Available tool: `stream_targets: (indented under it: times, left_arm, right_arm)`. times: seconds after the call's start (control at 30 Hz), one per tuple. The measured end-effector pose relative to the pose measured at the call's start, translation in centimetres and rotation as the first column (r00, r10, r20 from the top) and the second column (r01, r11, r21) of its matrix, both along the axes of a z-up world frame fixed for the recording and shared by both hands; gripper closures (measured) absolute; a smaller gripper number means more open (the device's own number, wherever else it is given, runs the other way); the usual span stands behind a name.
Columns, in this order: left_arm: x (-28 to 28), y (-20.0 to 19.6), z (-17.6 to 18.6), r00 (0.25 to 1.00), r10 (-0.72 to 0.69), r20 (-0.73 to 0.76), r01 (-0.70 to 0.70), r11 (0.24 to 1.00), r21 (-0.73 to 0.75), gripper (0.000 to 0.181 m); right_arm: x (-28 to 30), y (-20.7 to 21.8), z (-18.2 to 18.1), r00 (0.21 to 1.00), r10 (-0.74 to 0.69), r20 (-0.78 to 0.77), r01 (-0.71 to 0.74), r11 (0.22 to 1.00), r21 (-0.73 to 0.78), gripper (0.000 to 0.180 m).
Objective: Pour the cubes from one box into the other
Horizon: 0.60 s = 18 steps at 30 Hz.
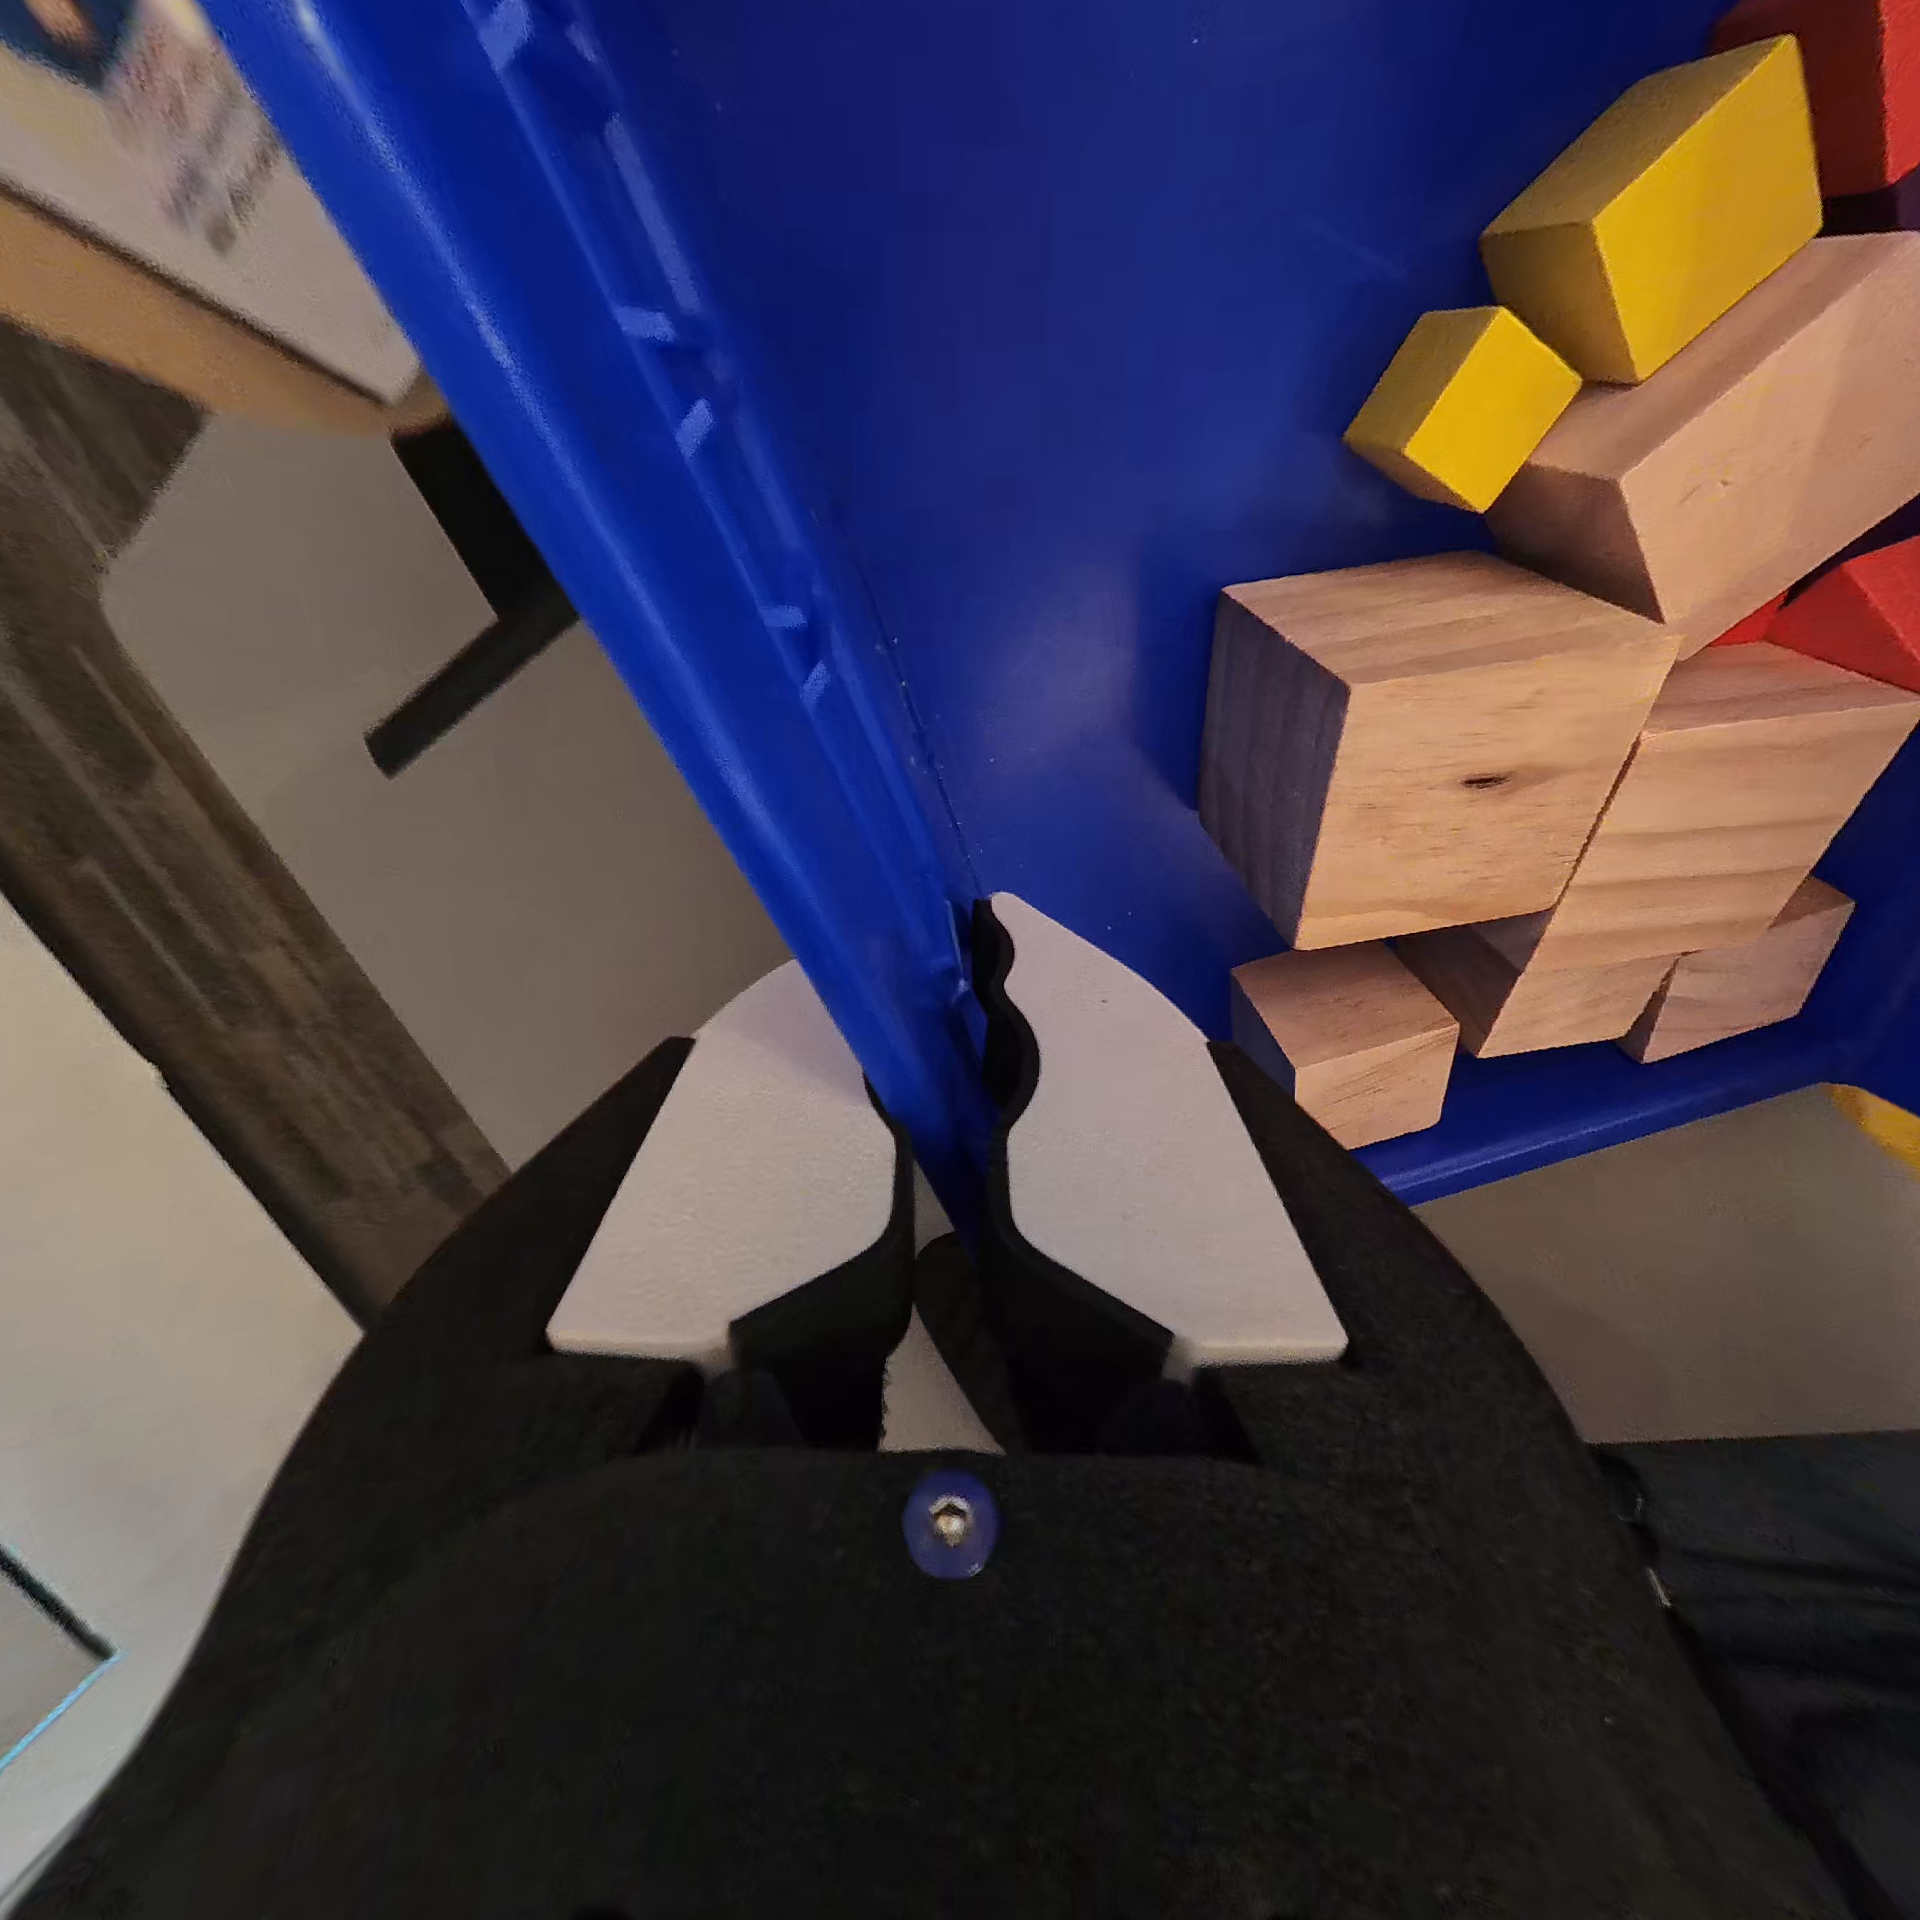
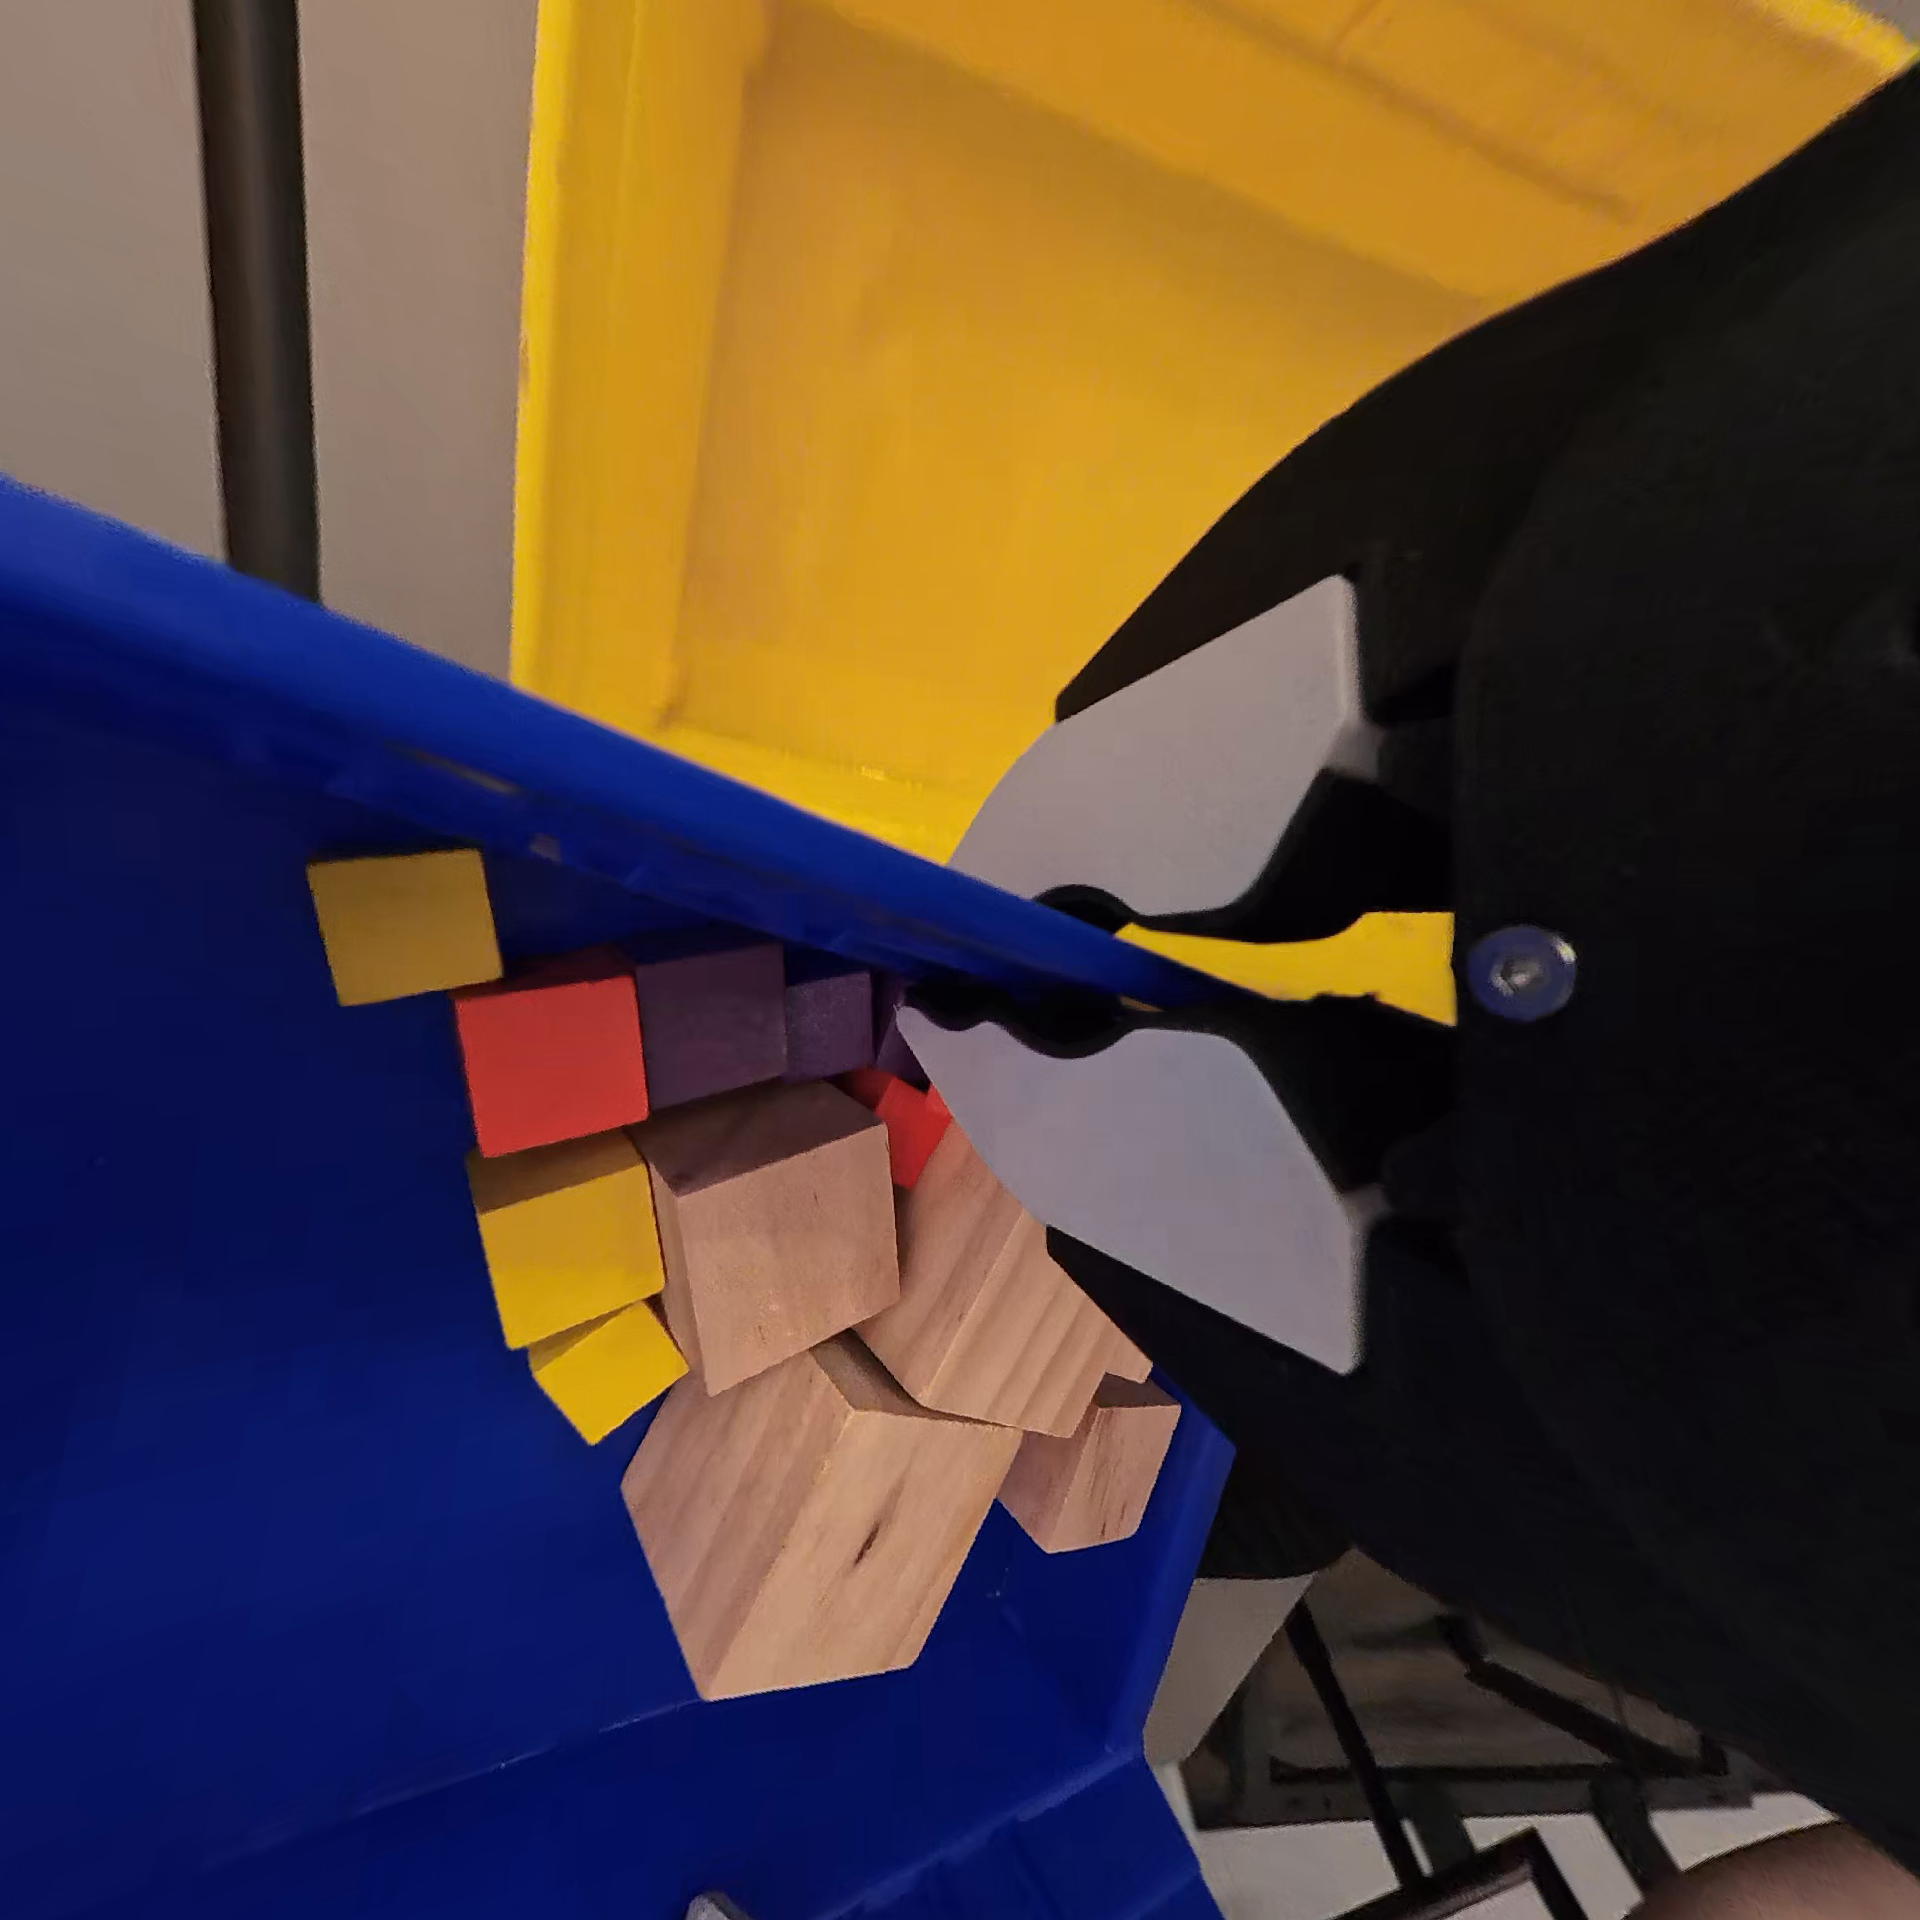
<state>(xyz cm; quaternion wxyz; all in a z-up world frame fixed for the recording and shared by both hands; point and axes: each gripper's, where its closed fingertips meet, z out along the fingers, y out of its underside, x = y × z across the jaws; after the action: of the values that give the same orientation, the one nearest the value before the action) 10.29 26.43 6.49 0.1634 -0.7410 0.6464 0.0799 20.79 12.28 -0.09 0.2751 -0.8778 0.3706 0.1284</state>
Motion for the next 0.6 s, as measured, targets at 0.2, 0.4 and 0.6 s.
stream_targets:
  times: [0.2, 0.4, 0.6]
  left_arm:
    - [5.9, -5.2, 4.4, 0.994, -0.105, -0.034, 0.108, 0.988, 0.112, 0.173]
    - [9.2, -8.1, 8.0, 0.989, -0.135, -0.067, 0.145, 0.974, 0.177, 0.173]
    - [12.4, -11.1, 6.8, 0.976, -0.208, -0.057, 0.215, 0.96, 0.18, 0.173]
  right_arm:
    - [4.2, -5.5, 2.5, 0.994, -0.104, -0.026, 0.106, 0.984, 0.144, 0.175]
    - [6.6, -8.0, 4.6, 0.992, -0.118, -0.034, 0.122, 0.967, 0.221, 0.173]
    - [9.1, -11.5, 3.9, 0.978, -0.207, -0.021, 0.206, 0.948, 0.242, 0.174]
